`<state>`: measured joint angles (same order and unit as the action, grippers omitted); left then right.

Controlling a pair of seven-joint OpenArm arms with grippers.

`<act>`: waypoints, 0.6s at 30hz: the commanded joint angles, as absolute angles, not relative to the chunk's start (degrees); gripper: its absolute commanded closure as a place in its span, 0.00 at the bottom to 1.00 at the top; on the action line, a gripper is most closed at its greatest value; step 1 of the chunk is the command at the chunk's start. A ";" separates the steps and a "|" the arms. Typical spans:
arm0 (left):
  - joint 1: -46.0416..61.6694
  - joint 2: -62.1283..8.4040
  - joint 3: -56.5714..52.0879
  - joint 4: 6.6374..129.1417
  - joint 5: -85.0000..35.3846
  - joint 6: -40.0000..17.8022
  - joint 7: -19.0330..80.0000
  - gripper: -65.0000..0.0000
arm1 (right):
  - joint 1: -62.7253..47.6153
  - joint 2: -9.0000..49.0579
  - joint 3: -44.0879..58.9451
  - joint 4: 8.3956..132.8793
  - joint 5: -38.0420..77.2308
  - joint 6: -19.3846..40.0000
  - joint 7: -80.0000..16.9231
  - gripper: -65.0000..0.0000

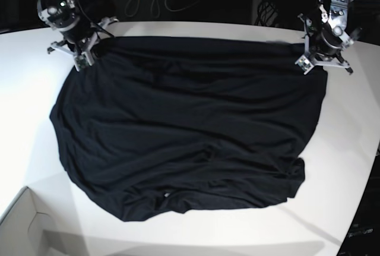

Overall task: Layout the t-shirt on the table in an organized manner, then fold the t-shirt properly
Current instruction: 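Drag the held shirt edge toward the robot with both grippers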

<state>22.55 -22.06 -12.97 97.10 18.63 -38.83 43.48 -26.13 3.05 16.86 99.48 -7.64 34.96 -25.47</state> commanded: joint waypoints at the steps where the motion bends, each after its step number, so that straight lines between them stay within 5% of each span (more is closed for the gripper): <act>1: 23.08 -22.46 -12.97 96.75 18.77 -40.00 45.23 1.00 | -27.47 3.47 16.84 99.91 -9.19 35.21 -28.44 1.00; 18: 22.29 -22.46 -12.97 96.75 18.77 -40.00 45.32 1.00 | -33.27 4.09 16.84 105.10 -9.19 35.21 -28.44 1.00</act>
<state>21.87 -22.06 -12.97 96.88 18.85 -39.20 44.29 -32.45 3.68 16.49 104.40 -8.56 34.92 -27.57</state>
